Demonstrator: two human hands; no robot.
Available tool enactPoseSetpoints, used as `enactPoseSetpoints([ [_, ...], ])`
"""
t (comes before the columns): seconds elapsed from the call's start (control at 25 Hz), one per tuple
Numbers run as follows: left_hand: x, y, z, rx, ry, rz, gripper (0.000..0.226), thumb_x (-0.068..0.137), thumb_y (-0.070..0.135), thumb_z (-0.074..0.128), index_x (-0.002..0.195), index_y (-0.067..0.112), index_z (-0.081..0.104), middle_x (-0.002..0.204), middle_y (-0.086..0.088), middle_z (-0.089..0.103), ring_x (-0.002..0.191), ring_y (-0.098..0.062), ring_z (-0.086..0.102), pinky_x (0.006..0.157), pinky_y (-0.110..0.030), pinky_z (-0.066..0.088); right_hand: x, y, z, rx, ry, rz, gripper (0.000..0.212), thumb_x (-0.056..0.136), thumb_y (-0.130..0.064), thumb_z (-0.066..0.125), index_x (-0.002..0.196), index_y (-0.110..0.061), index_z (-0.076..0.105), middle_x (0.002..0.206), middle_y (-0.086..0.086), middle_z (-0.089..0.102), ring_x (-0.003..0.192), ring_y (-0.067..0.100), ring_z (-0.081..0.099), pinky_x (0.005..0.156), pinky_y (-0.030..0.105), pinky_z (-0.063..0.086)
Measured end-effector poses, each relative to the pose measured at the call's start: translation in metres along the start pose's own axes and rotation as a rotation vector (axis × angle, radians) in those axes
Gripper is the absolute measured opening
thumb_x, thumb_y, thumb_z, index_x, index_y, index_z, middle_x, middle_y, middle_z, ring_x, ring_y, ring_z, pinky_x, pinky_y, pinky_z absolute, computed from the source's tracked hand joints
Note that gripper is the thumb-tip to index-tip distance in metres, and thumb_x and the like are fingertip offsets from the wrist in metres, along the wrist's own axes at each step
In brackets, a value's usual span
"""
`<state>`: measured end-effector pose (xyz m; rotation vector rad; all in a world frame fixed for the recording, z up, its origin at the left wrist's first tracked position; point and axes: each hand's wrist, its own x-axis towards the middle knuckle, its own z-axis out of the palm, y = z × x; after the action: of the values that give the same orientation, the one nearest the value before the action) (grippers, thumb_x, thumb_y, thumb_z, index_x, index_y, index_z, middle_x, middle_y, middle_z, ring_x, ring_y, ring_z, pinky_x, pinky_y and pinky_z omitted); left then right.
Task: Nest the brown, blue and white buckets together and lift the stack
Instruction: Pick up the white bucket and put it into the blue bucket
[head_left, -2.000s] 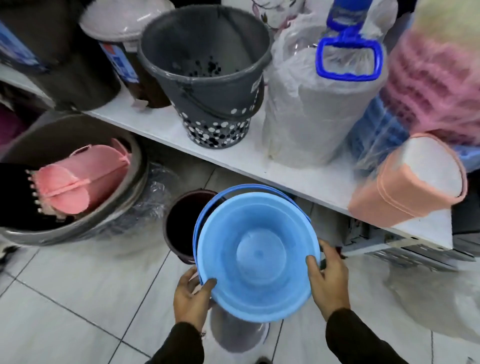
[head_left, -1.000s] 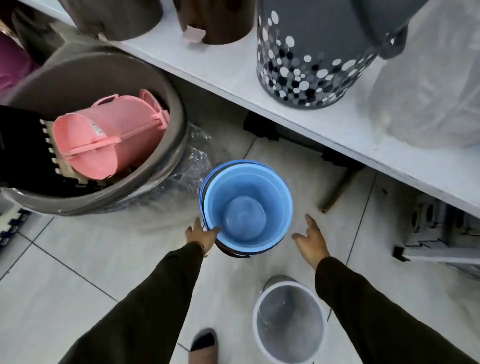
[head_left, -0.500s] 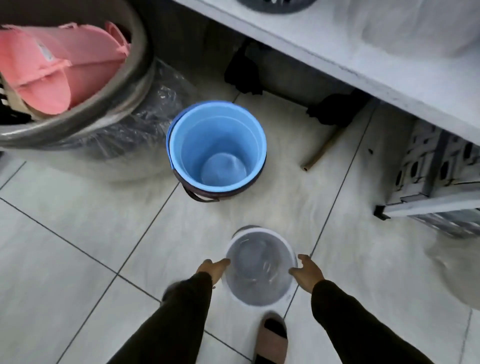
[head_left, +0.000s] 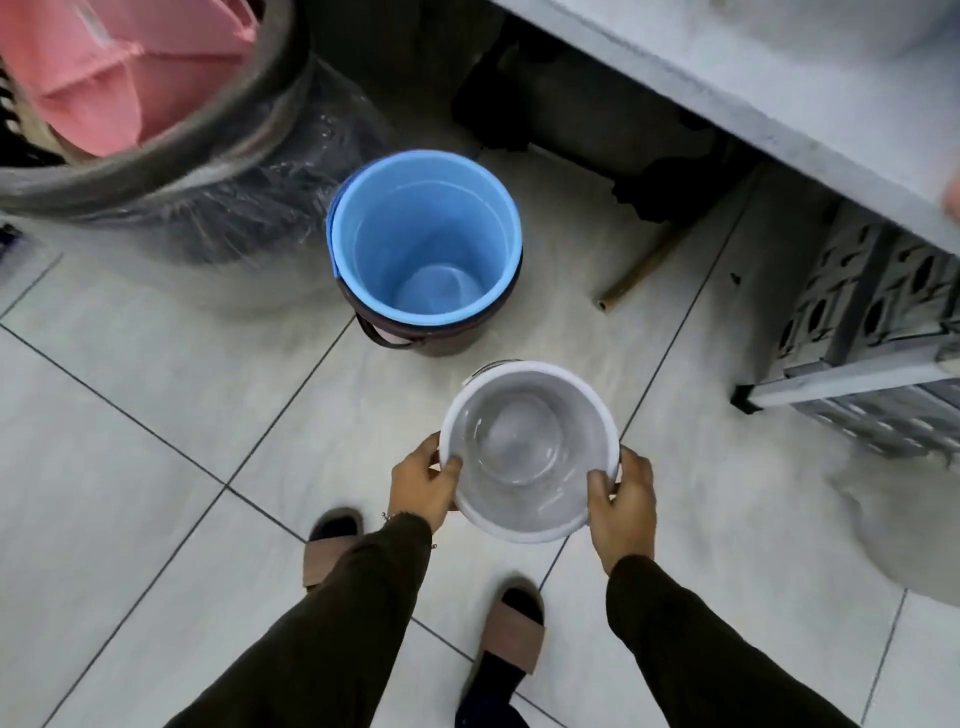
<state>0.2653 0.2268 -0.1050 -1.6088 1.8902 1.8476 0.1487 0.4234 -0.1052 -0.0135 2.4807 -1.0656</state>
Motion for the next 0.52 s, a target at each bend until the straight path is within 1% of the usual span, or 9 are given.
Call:
enactPoseSetpoints([
  [0.04, -0.010, 0.015, -0.004, -0.018, 0.002, 0.047, 0.020, 0.083, 0.018, 0.058, 0.100, 0.024, 0.068, 0.090, -0.012, 0.072, 0.065, -0.025, 0.067, 0.054, -0.039, 0.063, 0.000, -0.013, -0.013, -0.021, 0.040, -0.060, 0.027, 0.089, -0.027, 0.051, 0.115, -0.033, 0.054, 0.107, -0.013, 0.046, 0.085, 0.004, 0.060, 0.072, 0.018, 0.048],
  [0.08, -0.019, 0.034, -0.010, -0.038, 0.004, 0.091, 0.021, 0.082, 0.020, 0.059, 0.100, 0.024, 0.069, 0.090, -0.013, 0.073, 0.064, -0.028, 0.068, 0.051, -0.038, 0.062, 0.001, -0.031, -0.028, -0.033, 0.069, -0.109, 0.027, 0.088, -0.030, 0.051, 0.114, -0.035, 0.054, 0.107, -0.015, 0.045, 0.085, 0.005, 0.060, 0.072, 0.022, 0.051],
  [0.16, -0.037, 0.076, -0.023, -0.094, 0.031, 0.166, 0.022, 0.080, 0.021, 0.062, 0.101, 0.022, 0.070, 0.088, -0.014, 0.075, 0.067, -0.036, 0.070, 0.051, -0.038, 0.062, 0.005, -0.074, -0.056, -0.040, 0.101, -0.188, 0.029, 0.087, -0.031, 0.052, 0.115, -0.033, 0.054, 0.110, -0.017, 0.043, 0.087, 0.008, 0.061, 0.073, 0.028, 0.057],
  [0.28, -0.063, 0.146, -0.049, -0.178, 0.106, 0.241, 0.018, 0.080, 0.021, 0.064, 0.096, 0.027, 0.072, 0.082, -0.012, 0.075, 0.070, -0.041, 0.070, 0.053, -0.036, 0.062, 0.013, -0.154, -0.092, -0.026, 0.105, -0.316, 0.032, 0.088, -0.029, 0.054, 0.120, -0.027, 0.055, 0.112, -0.014, 0.040, 0.093, 0.011, 0.059, 0.080, 0.033, 0.059],
  [0.4, -0.072, 0.209, -0.076, -0.222, 0.145, 0.262, 0.018, 0.081, 0.020, 0.063, 0.090, 0.033, 0.070, 0.087, -0.026, 0.071, 0.077, -0.047, 0.068, 0.057, -0.043, 0.064, 0.027, -0.225, -0.114, -0.048, 0.054, -0.392, 0.035, 0.088, -0.031, 0.054, 0.122, -0.024, 0.056, 0.111, -0.014, 0.037, 0.098, 0.013, 0.055, 0.087, 0.037, 0.057],
  [0.44, -0.071, 0.228, -0.088, -0.229, 0.157, 0.263, 0.017, 0.083, 0.018, 0.064, 0.092, 0.031, 0.070, 0.090, -0.028, 0.070, 0.080, -0.047, 0.069, 0.058, -0.043, 0.064, 0.032, -0.247, -0.117, -0.055, 0.020, -0.418, 0.036, 0.088, -0.032, 0.054, 0.123, -0.024, 0.057, 0.112, -0.014, 0.036, 0.099, 0.013, 0.054, 0.090, 0.038, 0.057],
  [0.52, -0.059, 0.252, -0.114, -0.223, 0.173, 0.245, 0.019, 0.088, 0.014, 0.063, 0.105, 0.022, 0.065, 0.096, -0.022, 0.071, 0.088, -0.045, 0.070, 0.062, -0.043, 0.064, 0.046, -0.285, -0.112, -0.060, -0.078, -0.450, 0.038, 0.088, -0.030, 0.058, 0.125, -0.022, 0.058, 0.114, -0.014, 0.035, 0.102, 0.014, 0.055, 0.095, 0.040, 0.055],
])
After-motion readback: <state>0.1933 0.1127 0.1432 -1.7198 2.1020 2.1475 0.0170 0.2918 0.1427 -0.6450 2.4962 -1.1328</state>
